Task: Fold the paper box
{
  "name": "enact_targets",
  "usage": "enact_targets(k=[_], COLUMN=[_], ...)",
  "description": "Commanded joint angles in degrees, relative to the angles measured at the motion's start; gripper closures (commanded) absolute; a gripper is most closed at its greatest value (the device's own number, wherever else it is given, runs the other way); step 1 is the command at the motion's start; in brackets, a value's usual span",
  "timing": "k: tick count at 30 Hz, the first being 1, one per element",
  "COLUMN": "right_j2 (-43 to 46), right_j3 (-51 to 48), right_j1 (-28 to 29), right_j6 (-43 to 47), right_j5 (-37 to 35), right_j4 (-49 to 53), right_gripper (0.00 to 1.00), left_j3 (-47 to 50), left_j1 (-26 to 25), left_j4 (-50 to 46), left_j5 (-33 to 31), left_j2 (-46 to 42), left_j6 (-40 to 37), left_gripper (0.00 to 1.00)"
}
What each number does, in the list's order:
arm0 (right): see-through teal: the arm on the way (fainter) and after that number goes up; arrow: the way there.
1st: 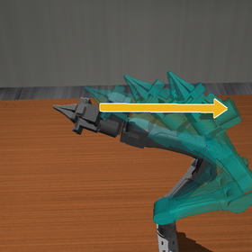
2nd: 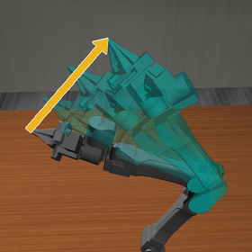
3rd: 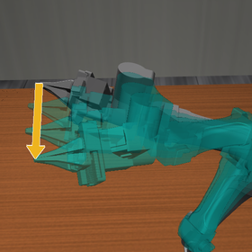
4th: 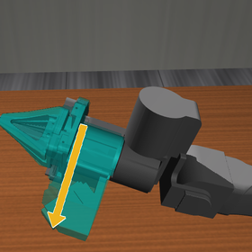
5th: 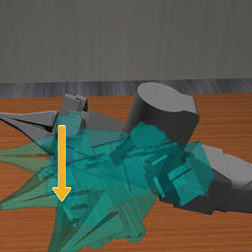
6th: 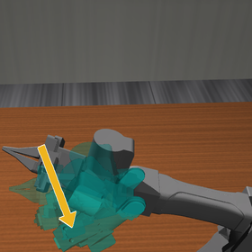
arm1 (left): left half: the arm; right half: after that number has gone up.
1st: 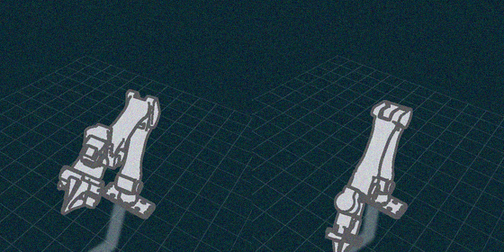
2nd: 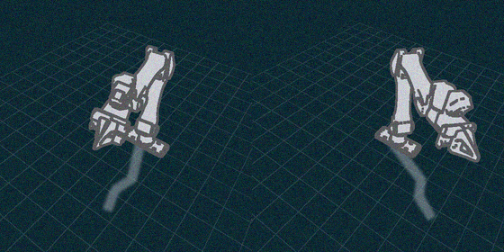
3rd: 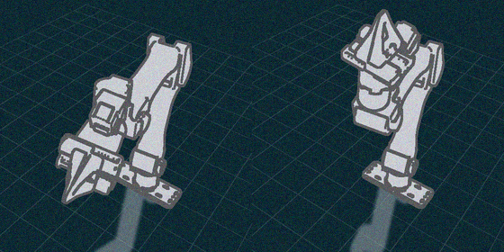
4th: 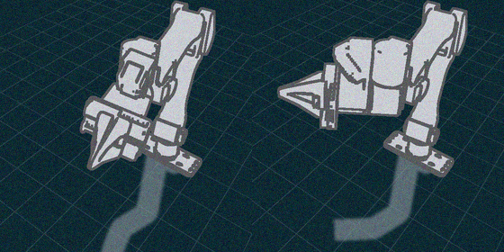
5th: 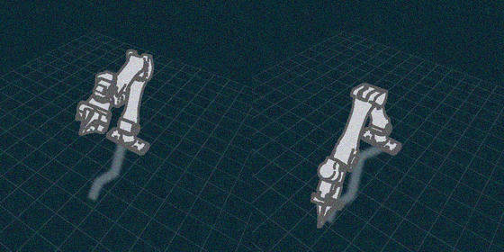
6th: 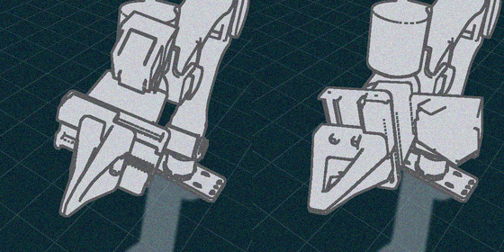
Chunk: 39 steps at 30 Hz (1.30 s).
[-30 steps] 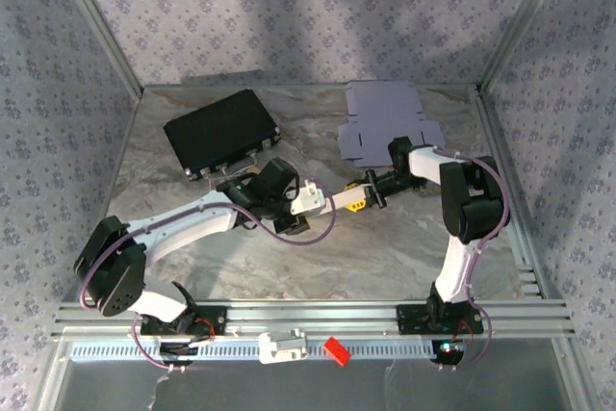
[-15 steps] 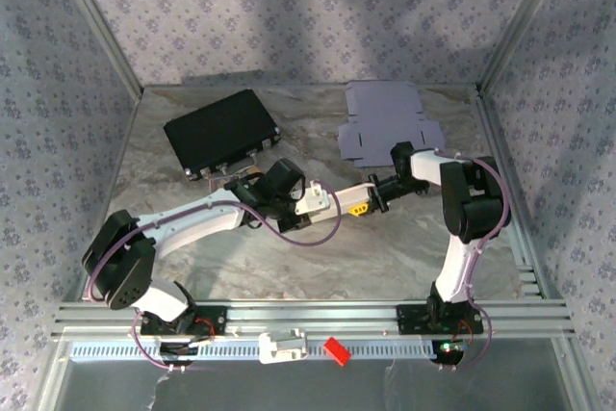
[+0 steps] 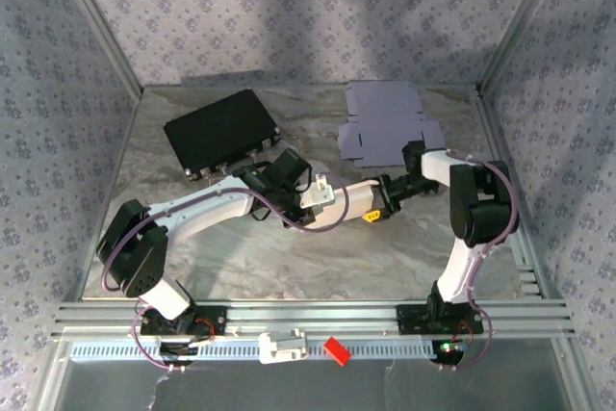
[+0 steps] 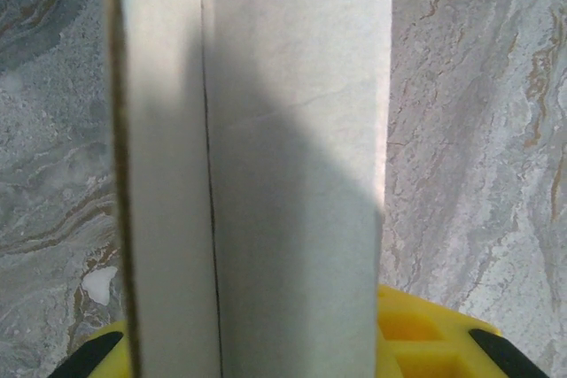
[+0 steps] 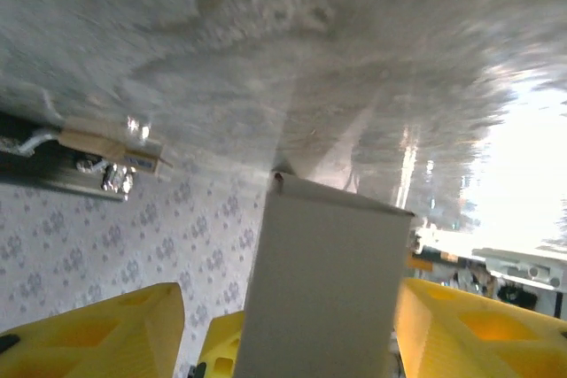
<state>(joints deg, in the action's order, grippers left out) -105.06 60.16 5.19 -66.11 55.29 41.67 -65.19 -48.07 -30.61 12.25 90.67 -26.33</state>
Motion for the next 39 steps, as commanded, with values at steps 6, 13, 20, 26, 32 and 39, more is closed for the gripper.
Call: enact_targets(k=[6, 13, 20, 26, 32, 39], right_j2=[17.32, 35.18, 40.1, 34.61, 30.89, 26.96], right_j3=[2.45, -2.53, -7.15, -6.11, -6.75, -6.24], right_j1=[-6.16, 3.04, 19.47, 23.13, 22.67, 22.46], right_j6=[1.22, 3.76, 3.14, 1.56, -0.18, -1.75], right_j5=[-18.52, -39.09, -50.62, -49.39, -47.14, -45.65], right_j4=[2.33, -4.49, -15.22, -16.26, -19.09, -19.99], right_gripper=[0.34, 0.38, 0.42, 0.45, 0.48, 0.51], left_j3=[-5.89, -7.06, -5.75, -5.82, -6.45, -6.44], left_j1=[0.35, 0.35, 0.35, 0.36, 0.35, 0.39], left_j4=[-7.9, -12.58, -14.46, -14.15, -13.67, -13.36], left_j5=[0.58, -6.87, -9.28, -9.83, -9.88, -9.86], left_j2=[3.86, 5.13, 4.6, 4.67, 5.57, 5.7], left_j6=[2.59, 10.87, 15.82, 16.57, 16.81, 16.3], left_gripper=[0.75, 0.75, 0.76, 0.74, 0.73, 0.71])
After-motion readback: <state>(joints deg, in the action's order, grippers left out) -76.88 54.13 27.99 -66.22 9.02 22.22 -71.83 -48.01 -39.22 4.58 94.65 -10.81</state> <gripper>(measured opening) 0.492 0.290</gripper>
